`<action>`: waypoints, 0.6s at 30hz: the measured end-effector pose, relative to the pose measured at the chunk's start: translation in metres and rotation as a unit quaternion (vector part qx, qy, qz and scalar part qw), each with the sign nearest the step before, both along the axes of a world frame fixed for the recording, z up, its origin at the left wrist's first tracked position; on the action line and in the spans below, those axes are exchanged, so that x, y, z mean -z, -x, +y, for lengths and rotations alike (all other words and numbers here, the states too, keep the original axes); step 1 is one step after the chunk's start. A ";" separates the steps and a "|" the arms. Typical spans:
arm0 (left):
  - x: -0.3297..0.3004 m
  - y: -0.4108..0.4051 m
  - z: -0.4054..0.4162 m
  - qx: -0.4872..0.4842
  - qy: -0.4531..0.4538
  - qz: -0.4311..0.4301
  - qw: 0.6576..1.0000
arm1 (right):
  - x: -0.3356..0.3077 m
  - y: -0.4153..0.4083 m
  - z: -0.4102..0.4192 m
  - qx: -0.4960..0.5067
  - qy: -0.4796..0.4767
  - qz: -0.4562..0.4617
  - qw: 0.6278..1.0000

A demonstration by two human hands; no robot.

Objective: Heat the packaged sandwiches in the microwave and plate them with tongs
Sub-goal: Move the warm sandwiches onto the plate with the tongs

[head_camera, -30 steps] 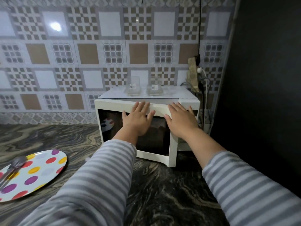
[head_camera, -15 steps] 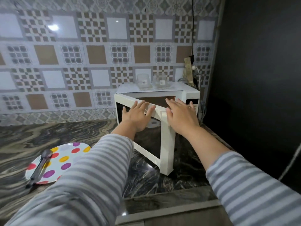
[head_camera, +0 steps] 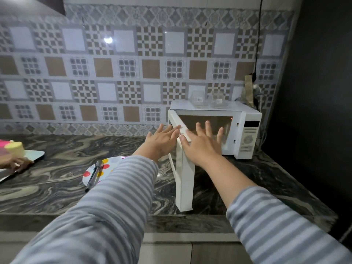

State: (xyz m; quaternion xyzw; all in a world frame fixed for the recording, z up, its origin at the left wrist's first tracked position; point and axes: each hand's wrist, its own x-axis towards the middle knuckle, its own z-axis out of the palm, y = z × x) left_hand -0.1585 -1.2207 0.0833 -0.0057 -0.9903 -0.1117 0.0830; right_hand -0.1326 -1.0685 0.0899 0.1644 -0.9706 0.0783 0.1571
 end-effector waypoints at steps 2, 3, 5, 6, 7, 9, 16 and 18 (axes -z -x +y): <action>-0.002 -0.005 -0.008 0.009 0.025 0.006 1.000 | -0.002 -0.006 -0.011 0.002 -0.012 0.001 1.000; -0.002 -0.007 -0.014 0.012 0.038 0.012 0.999 | -0.004 -0.009 -0.018 0.000 -0.022 0.007 1.000; 0.003 -0.013 -0.030 0.011 0.052 0.021 0.998 | -0.006 -0.013 -0.036 -0.013 -0.035 0.026 0.999; 0.006 -0.016 -0.041 0.007 0.052 0.022 0.998 | -0.007 -0.015 -0.047 -0.020 -0.039 0.033 0.998; 0.010 -0.019 -0.053 0.001 0.053 0.018 0.998 | -0.006 -0.016 -0.059 -0.028 -0.044 0.039 0.998; 0.018 -0.024 -0.082 -0.011 0.064 0.002 0.998 | -0.004 -0.019 -0.089 -0.047 -0.058 0.046 0.996; 0.043 -0.039 -0.192 -0.033 0.058 -0.014 0.998 | 0.036 -0.009 -0.200 -0.081 -0.062 -0.008 0.995; 0.058 -0.042 -0.221 -0.047 0.052 -0.030 0.997 | 0.054 -0.002 -0.223 -0.073 -0.052 -0.050 0.995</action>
